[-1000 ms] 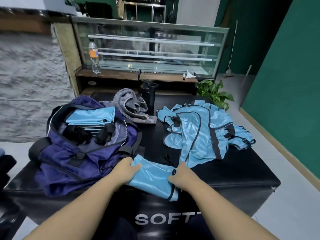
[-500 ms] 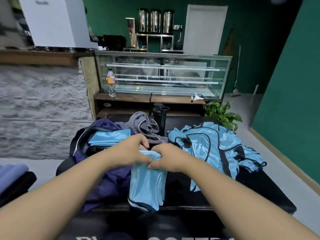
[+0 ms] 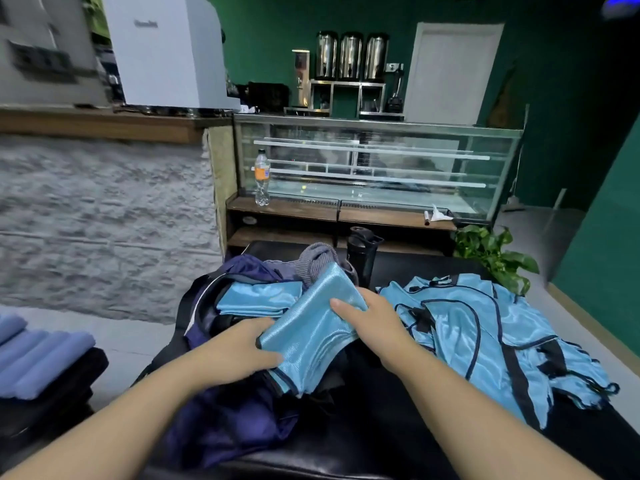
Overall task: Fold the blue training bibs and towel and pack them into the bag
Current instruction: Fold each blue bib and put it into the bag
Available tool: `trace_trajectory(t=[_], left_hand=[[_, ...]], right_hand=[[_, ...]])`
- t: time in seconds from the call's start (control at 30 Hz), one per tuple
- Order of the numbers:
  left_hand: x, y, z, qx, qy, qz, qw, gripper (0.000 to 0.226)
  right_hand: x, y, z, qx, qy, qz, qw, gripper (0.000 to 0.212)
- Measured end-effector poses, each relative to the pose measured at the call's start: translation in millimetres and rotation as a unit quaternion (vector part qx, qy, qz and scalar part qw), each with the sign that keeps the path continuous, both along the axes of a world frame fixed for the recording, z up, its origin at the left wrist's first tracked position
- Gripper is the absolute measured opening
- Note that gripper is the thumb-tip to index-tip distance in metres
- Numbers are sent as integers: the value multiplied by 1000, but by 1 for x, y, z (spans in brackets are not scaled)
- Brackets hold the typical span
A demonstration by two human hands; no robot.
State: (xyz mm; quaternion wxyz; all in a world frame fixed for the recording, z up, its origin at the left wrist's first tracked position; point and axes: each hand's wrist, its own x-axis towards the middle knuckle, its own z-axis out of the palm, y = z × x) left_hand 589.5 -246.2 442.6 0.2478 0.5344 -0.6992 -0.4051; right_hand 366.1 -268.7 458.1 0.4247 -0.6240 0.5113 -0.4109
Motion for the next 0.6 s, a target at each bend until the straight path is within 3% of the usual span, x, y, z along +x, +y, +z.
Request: trace_trajectory(t=[0.17, 0.27, 0.4, 0.5, 0.6], left_hand=[[33, -24, -15, 77, 152, 109, 979, 28], [35, -39, -23, 88, 218, 176, 956, 12], [40, -63, -39, 84, 229, 240, 940, 20], [46, -85, -35, 21, 185, 290, 939, 16], [54, -113, -27, -30, 142, 311, 939, 16]], right_hand=[[15, -22, -29, 79, -76, -32, 993, 13], [31, -31, -49, 125, -76, -47, 988, 12], [54, -46, -67, 127, 2, -74, 989, 42], [63, -59, -67, 94, 5, -81, 992, 20], [71, -76, -60, 19, 25, -75, 997, 19]])
